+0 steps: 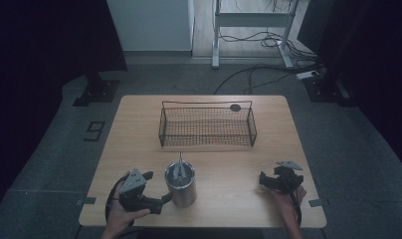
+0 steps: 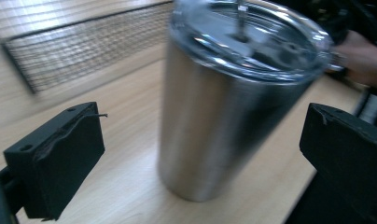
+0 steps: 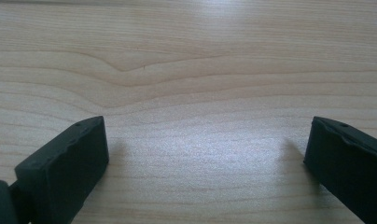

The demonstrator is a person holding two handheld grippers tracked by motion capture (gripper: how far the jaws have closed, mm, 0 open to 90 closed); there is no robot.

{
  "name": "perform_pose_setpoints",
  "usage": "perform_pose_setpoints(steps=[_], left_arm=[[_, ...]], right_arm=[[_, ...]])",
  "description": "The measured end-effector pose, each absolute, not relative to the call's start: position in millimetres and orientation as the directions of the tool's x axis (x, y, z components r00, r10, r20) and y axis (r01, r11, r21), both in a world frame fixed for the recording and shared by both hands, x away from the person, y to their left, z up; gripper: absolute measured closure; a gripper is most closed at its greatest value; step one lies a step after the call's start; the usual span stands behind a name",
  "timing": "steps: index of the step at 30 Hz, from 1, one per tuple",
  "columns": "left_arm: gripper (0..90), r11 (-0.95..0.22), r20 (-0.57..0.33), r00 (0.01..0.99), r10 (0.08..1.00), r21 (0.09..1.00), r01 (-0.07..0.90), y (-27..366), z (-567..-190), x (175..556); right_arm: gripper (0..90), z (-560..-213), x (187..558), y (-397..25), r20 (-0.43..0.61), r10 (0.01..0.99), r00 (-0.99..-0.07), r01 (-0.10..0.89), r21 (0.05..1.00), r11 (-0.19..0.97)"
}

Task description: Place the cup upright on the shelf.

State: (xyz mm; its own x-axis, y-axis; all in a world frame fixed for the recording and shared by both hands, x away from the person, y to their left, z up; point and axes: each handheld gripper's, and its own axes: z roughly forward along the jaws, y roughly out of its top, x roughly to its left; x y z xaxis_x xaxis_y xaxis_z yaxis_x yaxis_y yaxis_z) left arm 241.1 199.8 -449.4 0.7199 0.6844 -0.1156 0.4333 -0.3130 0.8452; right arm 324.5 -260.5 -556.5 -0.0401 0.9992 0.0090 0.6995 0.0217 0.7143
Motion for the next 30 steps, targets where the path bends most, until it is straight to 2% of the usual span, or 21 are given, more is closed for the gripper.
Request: perform_pose_setpoints(steps=[15,30], left_arm=[[0.0,-0.36,-0.099,0.758,0.645,0.835,0.416,172.3,-459.1,239.8],[0.0,-0.344,-0.092,0.736,0.671,0.84,0.42,165.4,-464.7,246.9]], right_arm=[[0.0,-556.5,324.5,-260.5,0.009,0.999,-0.04,0.699,0.714,0.021],[0.0,-556.5,324.5,-260.4,0.009,0.999,-0.039,0.7,0.714,0.021]])
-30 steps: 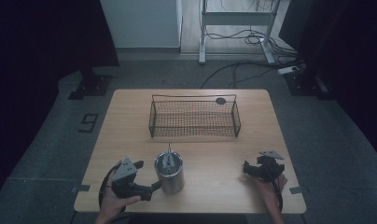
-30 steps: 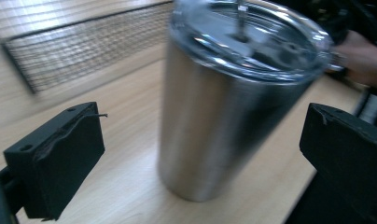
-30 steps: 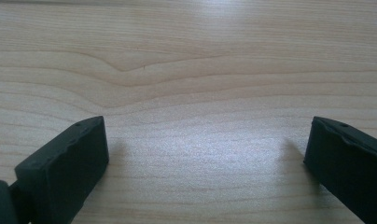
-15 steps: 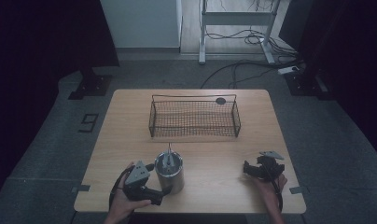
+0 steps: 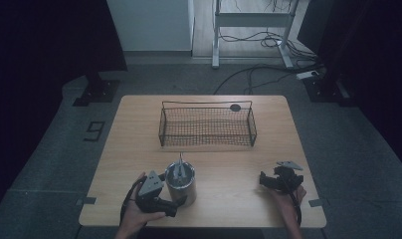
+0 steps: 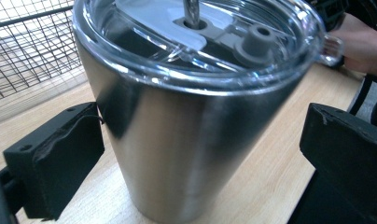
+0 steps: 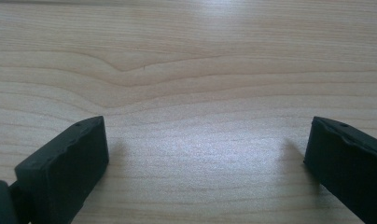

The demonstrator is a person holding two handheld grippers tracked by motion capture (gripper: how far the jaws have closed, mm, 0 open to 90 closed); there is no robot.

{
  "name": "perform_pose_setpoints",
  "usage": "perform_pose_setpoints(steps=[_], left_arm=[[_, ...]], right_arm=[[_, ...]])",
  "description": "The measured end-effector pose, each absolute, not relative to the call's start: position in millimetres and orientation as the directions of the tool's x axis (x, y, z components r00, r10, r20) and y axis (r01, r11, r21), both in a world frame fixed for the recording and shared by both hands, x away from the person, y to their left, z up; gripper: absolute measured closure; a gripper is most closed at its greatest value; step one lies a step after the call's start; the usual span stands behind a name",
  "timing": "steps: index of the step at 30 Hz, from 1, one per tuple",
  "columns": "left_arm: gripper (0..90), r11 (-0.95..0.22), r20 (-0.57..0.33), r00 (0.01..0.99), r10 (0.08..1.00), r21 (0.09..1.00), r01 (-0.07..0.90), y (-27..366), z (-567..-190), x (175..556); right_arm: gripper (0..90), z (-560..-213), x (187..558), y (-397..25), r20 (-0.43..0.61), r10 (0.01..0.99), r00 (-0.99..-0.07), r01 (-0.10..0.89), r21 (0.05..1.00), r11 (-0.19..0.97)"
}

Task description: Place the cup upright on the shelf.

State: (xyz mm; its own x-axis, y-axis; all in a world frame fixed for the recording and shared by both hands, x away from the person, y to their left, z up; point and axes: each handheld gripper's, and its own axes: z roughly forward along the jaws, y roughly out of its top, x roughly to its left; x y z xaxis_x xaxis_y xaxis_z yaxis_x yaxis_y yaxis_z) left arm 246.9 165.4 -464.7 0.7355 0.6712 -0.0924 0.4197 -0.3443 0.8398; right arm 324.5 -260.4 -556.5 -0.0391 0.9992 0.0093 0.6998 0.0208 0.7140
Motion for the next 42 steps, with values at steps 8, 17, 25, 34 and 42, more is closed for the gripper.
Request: perform_pose_setpoints(steps=[8,17,25,34,42], left_arm=[[0.0,-0.349,-0.08,0.718,0.691,0.834,0.428,157.9,-471.7,254.2],[0.0,-0.34,-0.057,0.696,0.716,0.842,0.419,145.3,-477.0,261.5],[0.0,-0.329,-0.035,0.67,0.742,0.851,0.41,135.1,-483.5,268.4],[3.6,-0.33,-0.011,0.664,0.747,0.861,0.386,132.4,-485.0,266.2],[3.6,-0.322,-0.013,0.657,0.754,0.864,0.387,131.9,-485.8,265.3]], right_arm=[[0.0,-556.5,324.5,-260.4,0.009,0.999,-0.039,0.7,0.714,0.021],[0.0,-556.5,325.0,-260.5,0.008,0.999,-0.039,0.7,0.714,0.021],[0.0,-556.5,325.1,-260.5,0.008,0.999,-0.039,0.7,0.714,0.021],[0.0,-556.5,325.0,-260.5,0.009,0.999,-0.038,0.701,0.713,0.021],[0.0,-556.4,325.0,-260.4,0.01,0.999,-0.037,0.701,0.713,0.019]])
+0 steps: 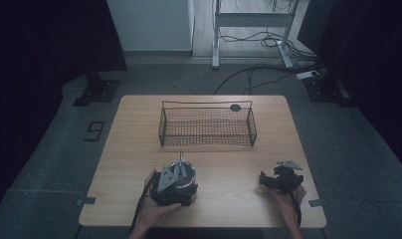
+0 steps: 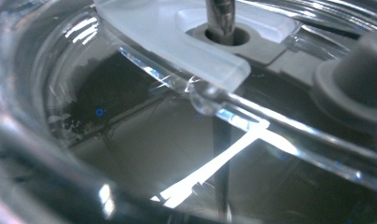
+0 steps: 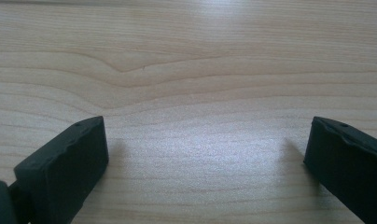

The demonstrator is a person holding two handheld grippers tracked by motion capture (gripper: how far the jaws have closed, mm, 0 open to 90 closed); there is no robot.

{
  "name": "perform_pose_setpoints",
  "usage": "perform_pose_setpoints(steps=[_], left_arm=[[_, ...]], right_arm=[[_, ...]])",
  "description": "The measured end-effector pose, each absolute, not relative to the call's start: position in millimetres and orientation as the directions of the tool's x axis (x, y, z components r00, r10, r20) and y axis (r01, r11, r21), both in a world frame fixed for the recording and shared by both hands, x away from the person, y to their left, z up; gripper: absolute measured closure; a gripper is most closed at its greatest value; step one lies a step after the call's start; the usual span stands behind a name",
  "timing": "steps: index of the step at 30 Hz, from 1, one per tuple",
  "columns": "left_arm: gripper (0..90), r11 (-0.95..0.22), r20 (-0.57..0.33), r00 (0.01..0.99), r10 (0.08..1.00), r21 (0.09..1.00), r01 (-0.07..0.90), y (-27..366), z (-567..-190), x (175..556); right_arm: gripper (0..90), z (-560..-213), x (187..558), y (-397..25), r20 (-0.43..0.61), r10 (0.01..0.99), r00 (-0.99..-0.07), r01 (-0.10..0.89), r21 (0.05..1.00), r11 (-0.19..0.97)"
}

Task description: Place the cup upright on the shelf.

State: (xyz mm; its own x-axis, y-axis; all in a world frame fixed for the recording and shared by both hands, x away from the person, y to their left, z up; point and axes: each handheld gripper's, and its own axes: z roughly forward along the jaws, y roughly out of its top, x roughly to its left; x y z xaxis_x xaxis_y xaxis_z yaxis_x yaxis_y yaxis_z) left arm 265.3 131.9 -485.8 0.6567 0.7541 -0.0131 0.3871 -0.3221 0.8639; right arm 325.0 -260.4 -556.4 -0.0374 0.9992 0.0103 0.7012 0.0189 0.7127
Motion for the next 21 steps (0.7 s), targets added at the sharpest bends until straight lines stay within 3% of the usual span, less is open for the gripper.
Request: perform_pose_setpoints(steps=[21], left_arm=[[4.1,-0.317,-0.017,0.648,0.762,0.862,0.396,135.2,-484.0,265.1]], right_arm=[[0.0,-556.5,325.4,-260.7,0.008,0.999,-0.038,0.7,0.714,0.021]])
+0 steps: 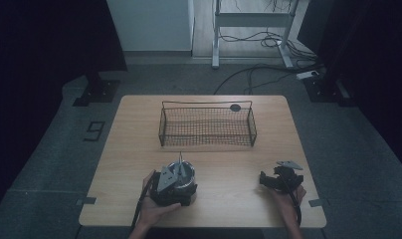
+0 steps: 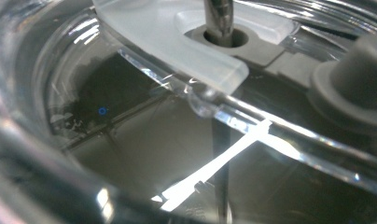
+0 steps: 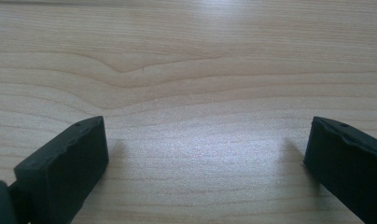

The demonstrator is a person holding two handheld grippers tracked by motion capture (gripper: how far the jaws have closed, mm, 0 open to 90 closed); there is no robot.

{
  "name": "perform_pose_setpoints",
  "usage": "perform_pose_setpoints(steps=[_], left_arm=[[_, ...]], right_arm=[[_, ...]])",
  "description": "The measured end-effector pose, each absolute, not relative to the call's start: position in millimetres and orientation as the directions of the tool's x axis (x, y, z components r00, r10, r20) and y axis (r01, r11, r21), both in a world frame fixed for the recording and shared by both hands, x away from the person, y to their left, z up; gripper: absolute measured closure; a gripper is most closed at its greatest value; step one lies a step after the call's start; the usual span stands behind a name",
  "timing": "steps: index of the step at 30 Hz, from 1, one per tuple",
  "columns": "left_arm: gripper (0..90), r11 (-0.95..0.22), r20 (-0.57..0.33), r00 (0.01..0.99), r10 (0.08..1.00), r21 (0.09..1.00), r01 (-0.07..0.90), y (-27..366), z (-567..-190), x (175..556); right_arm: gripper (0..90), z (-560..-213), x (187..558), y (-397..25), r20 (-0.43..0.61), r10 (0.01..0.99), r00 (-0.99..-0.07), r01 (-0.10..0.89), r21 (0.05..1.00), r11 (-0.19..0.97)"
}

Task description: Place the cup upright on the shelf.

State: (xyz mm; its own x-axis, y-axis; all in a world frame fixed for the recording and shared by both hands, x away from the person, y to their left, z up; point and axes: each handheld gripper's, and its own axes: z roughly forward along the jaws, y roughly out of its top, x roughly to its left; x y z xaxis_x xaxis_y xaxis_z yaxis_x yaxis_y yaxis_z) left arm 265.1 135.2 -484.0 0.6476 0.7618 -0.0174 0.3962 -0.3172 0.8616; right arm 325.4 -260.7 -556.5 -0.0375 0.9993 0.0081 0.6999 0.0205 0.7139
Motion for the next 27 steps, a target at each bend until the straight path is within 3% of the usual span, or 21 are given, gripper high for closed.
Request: perform_pose_setpoints(steps=[27], left_arm=[[4.1,-0.246,-0.031,0.59,0.807,0.89,0.384,171.3,-457.6,261.5]], right_arm=[[0.0,-556.5,325.7,-260.7,0.01,0.999,-0.036,0.699,0.715,0.018]])
